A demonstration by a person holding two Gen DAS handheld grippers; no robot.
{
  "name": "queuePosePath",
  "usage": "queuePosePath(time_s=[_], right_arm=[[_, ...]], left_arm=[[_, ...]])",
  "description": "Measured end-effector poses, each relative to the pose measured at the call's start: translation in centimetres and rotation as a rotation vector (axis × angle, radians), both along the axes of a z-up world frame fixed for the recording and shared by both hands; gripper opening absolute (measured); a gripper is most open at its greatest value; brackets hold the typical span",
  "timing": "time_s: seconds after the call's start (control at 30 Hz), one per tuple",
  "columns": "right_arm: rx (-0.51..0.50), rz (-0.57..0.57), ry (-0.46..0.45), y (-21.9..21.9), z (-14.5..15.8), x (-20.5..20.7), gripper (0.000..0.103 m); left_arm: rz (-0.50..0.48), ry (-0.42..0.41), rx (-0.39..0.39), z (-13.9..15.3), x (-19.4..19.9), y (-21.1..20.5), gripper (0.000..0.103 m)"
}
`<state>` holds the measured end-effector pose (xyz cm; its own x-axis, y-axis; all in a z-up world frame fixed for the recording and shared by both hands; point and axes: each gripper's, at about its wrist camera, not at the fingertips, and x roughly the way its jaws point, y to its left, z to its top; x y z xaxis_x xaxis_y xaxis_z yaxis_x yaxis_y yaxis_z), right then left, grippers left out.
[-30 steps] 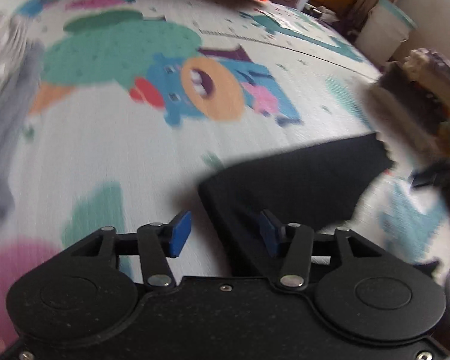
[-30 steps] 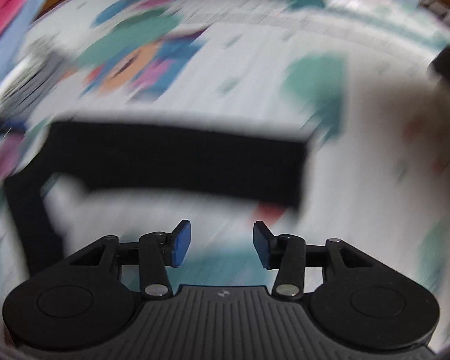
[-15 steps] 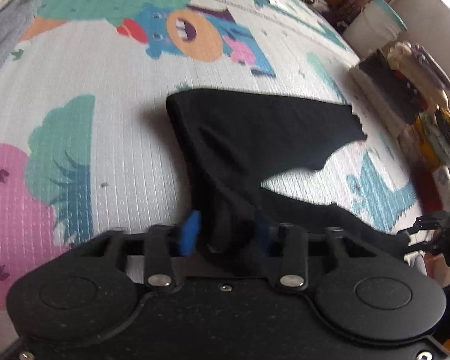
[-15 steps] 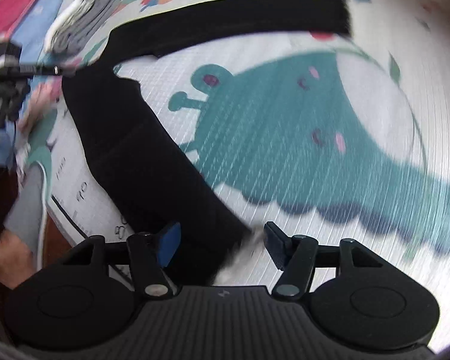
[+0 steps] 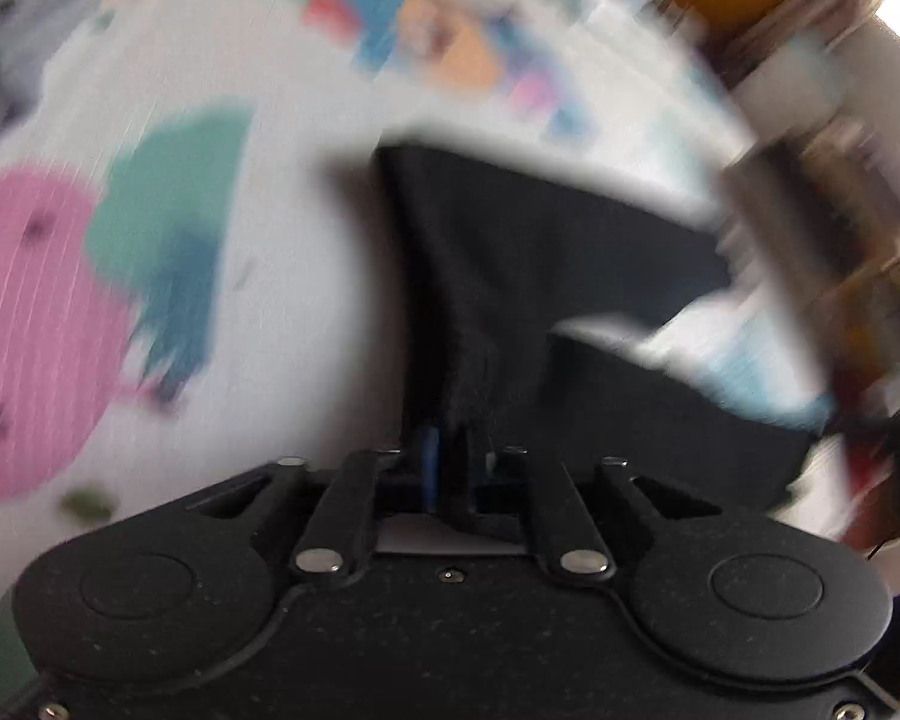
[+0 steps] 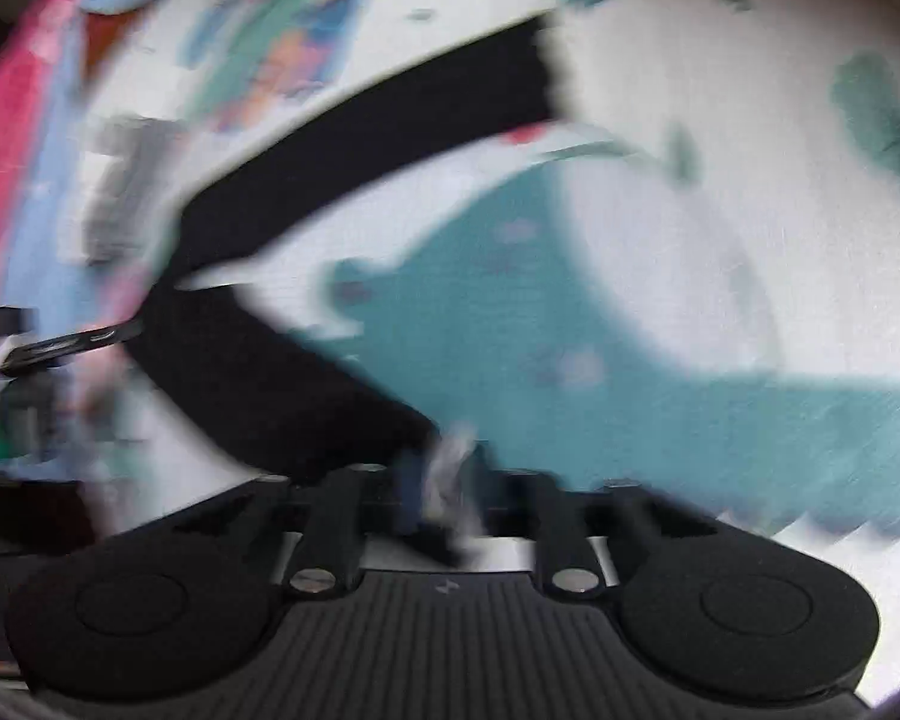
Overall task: Fold clothes
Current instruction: 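Spread the trousers flat on the mat with both tools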
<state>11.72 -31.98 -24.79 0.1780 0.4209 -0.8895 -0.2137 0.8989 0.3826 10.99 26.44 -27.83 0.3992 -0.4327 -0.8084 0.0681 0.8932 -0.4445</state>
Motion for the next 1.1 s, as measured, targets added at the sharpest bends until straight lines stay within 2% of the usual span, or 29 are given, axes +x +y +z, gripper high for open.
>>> queuePosePath(time_s=[0.03, 0.07, 0.13, 0.23, 0.3, 0.4, 0.47, 0.53, 0.67, 0.73, 0.87, 0.97, 1.0, 1.1], right_arm=[[-0.114, 0.017, -0.044, 0.3, -0.3, 0.4, 0.072], [-0.179, 0.028, -0.084, 0.4, -0.2, 0.6, 0.072], [-0.139, 0.002, -0.110, -0.1, 0.4, 0.2, 0.072], [-0.025, -0.068, -0.051, -0.6, 0.1, -1.3, 0.073], [-0.003, -0.084, -0.013, -0.3, -0.6, -2.8, 0.073], [0.013, -0.122, -0.037, 0.5, -1.0, -5.1, 0.071], [0.013, -0.158, -0.060, 1.1, -0.9, -5.7, 0.062], [0.049, -0.154, -0.061, 1.6, -0.9, -5.6, 0.016], [0.051, -0.098, -0.040, 2.8, -1.4, -5.4, 0.014], [0.083, -0.116, -0.001, 1.9, -1.4, -5.2, 0.006], [0.222, -0.141, 0.038, -0.4, -0.7, -6.0, 0.006], [0.266, -0.122, 0.035, -1.4, 0.1, -6.4, 0.008], [0.270, -0.155, 0.030, -1.6, 0.0, -6.4, 0.014], [0.251, -0.223, -0.007, -1.7, -0.5, -6.4, 0.059]], left_arm=[[-0.006, -0.024, 0.022, 0.6, -0.2, -0.2, 0.015], [-0.012, -0.045, 0.049, 1.2, -0.3, -0.4, 0.032], [-0.036, -0.089, 0.084, 2.3, -0.6, -0.8, 0.045], [-0.073, -0.102, 0.116, 2.4, -0.8, -1.5, 0.046], [-0.074, -0.116, 0.129, 2.3, -0.8, -1.6, 0.046], [-0.100, -0.172, 0.147, 2.6, -1.1, -2.2, 0.045], [-0.144, -0.221, 0.146, 3.1, -1.6, -2.7, 0.044], [-0.188, -0.228, 0.117, 3.1, -1.8, -3.6, 0.044], [-0.281, -0.217, 0.099, 2.3, -2.3, -6.1, 0.044], [-0.325, -0.214, 0.102, 1.9, -2.5, -7.1, 0.044], [-0.368, -0.210, 0.102, 1.6, -2.7, -7.9, 0.044], [-0.364, -0.190, 0.109, 1.0, -2.7, -7.8, 0.044], [-0.362, -0.182, 0.112, 0.8, -2.7, -7.8, 0.044], [-0.353, -0.162, 0.120, 0.3, -2.6, -7.9, 0.044]])
